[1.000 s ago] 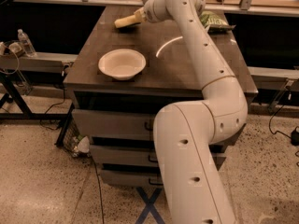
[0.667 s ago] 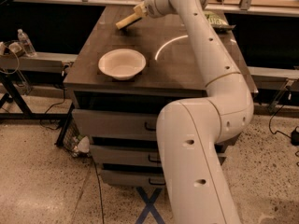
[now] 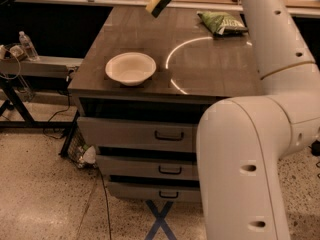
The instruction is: Pick sponge
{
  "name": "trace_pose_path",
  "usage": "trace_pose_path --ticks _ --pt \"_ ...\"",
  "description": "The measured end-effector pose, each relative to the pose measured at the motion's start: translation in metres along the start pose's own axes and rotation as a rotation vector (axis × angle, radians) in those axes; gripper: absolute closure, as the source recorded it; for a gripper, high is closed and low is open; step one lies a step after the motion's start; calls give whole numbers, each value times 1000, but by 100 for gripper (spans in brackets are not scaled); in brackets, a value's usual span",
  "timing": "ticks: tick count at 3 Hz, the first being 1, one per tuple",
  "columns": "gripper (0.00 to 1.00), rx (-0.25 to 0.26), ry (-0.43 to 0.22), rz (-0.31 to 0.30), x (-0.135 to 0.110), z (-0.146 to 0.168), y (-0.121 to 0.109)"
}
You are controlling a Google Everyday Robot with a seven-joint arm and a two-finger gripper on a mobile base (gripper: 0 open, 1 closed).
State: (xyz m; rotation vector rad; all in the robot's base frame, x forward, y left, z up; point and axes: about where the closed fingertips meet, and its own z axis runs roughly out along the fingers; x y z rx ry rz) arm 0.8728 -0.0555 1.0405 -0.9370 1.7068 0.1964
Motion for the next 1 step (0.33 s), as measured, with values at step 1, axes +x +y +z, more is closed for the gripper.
trace_pose_path --ticks 1 --pt "100 -2 0 -2 -3 -3 1"
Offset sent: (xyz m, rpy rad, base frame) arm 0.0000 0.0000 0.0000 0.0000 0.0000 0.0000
